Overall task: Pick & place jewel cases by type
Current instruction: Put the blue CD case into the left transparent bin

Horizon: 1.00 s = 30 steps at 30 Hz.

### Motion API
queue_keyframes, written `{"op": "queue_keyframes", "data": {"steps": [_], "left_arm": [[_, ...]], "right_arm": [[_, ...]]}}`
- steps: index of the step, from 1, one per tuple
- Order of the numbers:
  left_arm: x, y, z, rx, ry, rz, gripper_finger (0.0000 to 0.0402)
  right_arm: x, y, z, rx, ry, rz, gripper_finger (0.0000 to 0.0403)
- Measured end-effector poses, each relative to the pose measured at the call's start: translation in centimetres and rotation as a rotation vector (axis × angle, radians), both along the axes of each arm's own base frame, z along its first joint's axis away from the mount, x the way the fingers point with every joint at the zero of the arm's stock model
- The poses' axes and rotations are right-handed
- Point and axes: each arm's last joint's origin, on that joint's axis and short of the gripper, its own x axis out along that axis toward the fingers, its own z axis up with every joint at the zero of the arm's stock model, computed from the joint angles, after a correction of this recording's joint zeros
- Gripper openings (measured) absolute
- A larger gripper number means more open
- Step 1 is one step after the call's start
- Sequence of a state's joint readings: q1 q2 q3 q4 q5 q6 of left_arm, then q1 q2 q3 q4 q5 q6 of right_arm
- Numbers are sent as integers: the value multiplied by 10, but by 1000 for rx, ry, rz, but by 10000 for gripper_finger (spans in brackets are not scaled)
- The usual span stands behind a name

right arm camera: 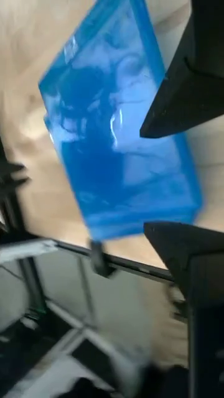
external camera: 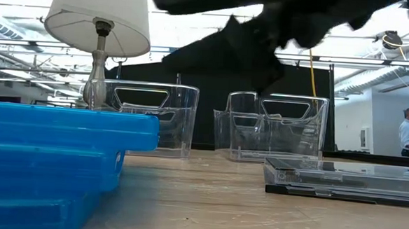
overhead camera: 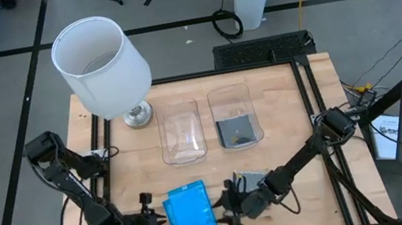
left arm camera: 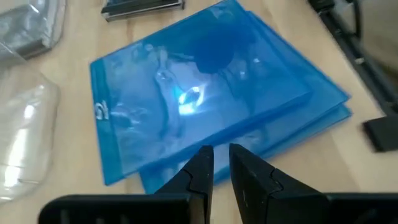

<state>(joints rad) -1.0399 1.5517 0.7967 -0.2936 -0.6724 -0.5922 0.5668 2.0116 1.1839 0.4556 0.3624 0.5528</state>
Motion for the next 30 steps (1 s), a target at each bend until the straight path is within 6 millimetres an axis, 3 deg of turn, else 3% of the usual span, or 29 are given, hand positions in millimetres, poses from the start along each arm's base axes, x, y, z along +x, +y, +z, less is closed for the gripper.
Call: {"op": "queue_keyframes", "data": {"steps": [4, 10, 20, 30], "left_arm": [[3, 3, 0, 66, 1, -42, 60], [3, 3, 0, 133, -6, -98, 60], [4, 1, 0, 145, -11, -117, 60], [18, -1, -33, 243, 36, -121, 60]], "right_arm": [[8, -11, 2, 96, 7, -33, 245], [14, -25, 0, 282, 66, -147, 242], [15, -45, -13, 394, 261, -218, 238], [19, -56, -13, 390, 270, -221, 238]]}}
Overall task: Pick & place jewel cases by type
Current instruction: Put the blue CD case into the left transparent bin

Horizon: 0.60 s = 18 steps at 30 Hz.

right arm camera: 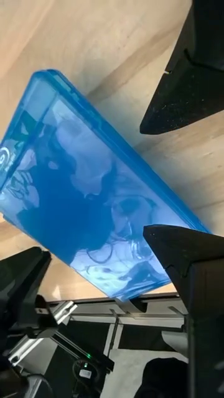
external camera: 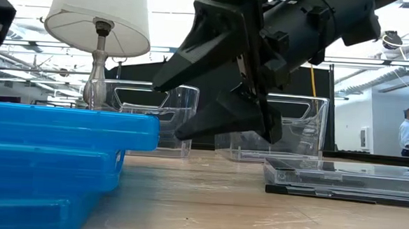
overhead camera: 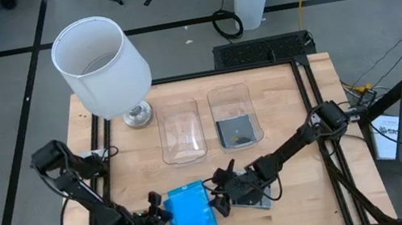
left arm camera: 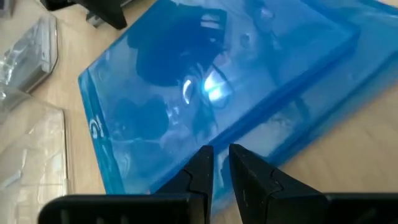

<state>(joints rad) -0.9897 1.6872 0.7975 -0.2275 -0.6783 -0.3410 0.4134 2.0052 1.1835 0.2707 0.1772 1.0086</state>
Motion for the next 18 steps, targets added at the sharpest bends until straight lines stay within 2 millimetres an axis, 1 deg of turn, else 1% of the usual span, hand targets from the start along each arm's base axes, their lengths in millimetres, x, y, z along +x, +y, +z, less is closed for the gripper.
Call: {"op": "queue_keyframes", "data": {"steps": [8, 13, 18], "left_arm": [[6, 5, -1, 2, 9, 23, 60], [13, 10, -1, -15, 24, 52, 60], [18, 15, -1, -28, 39, 67, 60]], "right_arm": [[0, 0, 0, 16, 6, 21, 238], [0, 1, 0, 41, 18, 57, 238], [0, 1, 0, 59, 23, 44, 238]]}}
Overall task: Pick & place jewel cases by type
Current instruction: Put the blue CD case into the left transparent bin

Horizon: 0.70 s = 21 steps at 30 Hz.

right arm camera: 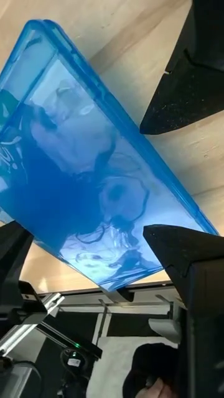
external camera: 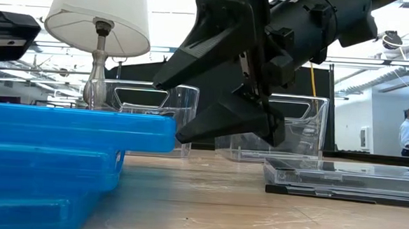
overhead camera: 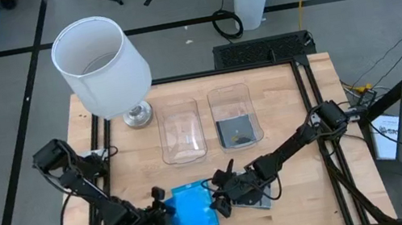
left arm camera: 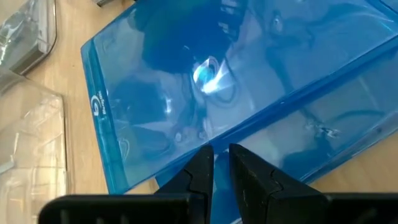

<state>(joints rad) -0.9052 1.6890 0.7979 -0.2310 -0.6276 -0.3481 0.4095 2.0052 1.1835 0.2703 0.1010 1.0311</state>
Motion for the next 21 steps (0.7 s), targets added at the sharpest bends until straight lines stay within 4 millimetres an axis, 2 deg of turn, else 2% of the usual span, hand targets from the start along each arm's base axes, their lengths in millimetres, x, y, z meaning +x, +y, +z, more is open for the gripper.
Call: {"op": "queue_keyframes", "data": {"steps": [10, 21], "left_arm": [[2, 1, 0, 0, -1, 7, 60], [3, -1, 1, -24, -18, 2, 60]], "right_arm": [[-4, -4, -7, 27, 102, -55, 238], [1, -5, -1, 44, 27, -48, 238]]}}
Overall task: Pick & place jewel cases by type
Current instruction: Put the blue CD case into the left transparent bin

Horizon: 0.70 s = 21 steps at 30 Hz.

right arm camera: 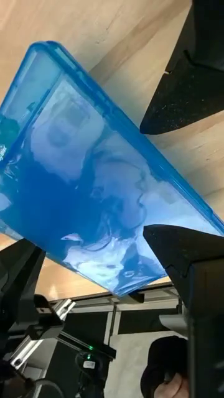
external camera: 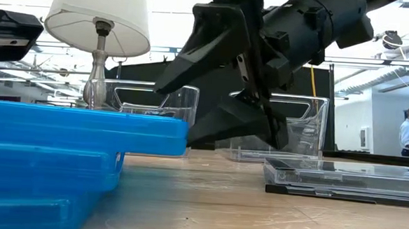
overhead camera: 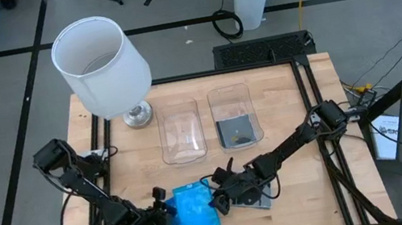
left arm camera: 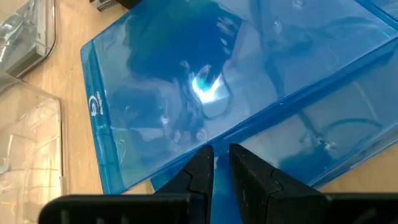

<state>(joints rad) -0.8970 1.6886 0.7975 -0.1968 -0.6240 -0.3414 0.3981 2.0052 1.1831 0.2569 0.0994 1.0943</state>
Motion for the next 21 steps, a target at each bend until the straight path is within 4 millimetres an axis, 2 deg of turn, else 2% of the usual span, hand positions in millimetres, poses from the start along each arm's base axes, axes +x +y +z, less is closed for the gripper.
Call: {"op": "queue_keyframes", "data": {"steps": [7, 15, 21], "left_arm": [[2, -2, 2, -7, -23, -13, 60], [7, 2, 2, -10, -25, 5, 60], [10, 4, 2, -17, -23, 15, 60]], "right_arm": [[-7, -3, -10, 7, 38, -19, 238], [-9, -5, -11, 51, -55, -22, 238], [-9, -5, -12, 45, -50, -19, 238]]}}
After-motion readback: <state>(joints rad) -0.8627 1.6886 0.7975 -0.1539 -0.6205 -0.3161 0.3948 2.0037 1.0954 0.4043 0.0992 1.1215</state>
